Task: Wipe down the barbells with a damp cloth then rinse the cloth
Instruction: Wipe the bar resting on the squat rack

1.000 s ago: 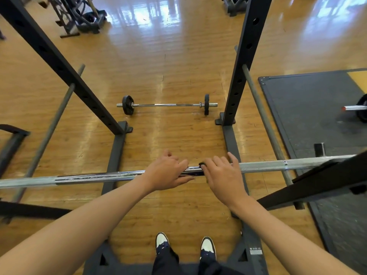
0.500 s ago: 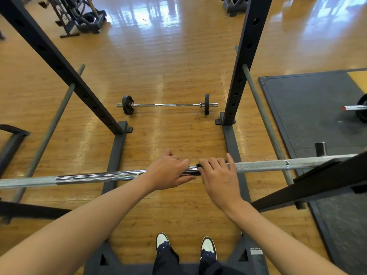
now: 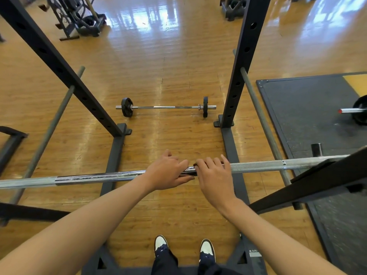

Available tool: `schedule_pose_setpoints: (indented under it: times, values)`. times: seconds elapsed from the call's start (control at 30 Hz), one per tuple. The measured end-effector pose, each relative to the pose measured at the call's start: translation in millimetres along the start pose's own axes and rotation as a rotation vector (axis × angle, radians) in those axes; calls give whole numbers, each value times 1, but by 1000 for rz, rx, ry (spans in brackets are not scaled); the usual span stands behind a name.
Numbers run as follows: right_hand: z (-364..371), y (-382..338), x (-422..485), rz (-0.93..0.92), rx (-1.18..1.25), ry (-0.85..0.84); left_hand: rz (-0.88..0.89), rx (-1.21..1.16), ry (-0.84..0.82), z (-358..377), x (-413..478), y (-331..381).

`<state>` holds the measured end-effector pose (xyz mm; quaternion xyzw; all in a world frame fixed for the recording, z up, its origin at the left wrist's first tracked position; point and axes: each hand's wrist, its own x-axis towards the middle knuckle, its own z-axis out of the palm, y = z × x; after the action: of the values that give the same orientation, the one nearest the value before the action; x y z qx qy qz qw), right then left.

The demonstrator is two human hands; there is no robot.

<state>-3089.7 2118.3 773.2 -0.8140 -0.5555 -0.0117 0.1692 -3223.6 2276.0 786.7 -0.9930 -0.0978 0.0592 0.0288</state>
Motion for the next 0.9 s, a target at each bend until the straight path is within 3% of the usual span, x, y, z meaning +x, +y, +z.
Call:
schedule_pose_setpoints:
  times: [0.13,0.27,0.33,0.4,0.57,0.63,0.7,0.8,0.9]
  values:
    - [-13,58,-20,-194,-126,20,-22,-36,82,-2,-6,-1]
    - [-29,72,4,125,-150,-55,-112,-47,216,-4,-31,-18]
    - [-27,50,25,244,-166,-143,-114,7,183,-2,-48,-33]
    - [-23,24,37,251,-140,-214,-113,64,122,2,-62,-45]
    - [-6,-11,9,-5,-24,-60,-116,85,50,4,-69,-50]
    - [-3,11,-10,-160,-69,-18,-108,63,34,5,-70,-52]
    - [-11,48,-15,-189,-118,8,-114,55,27,4,-70,-53]
    - [-27,64,-5,12,-143,-13,-115,49,33,4,-70,-51]
    - [-28,33,25,207,-165,-142,-121,42,28,4,-68,-50]
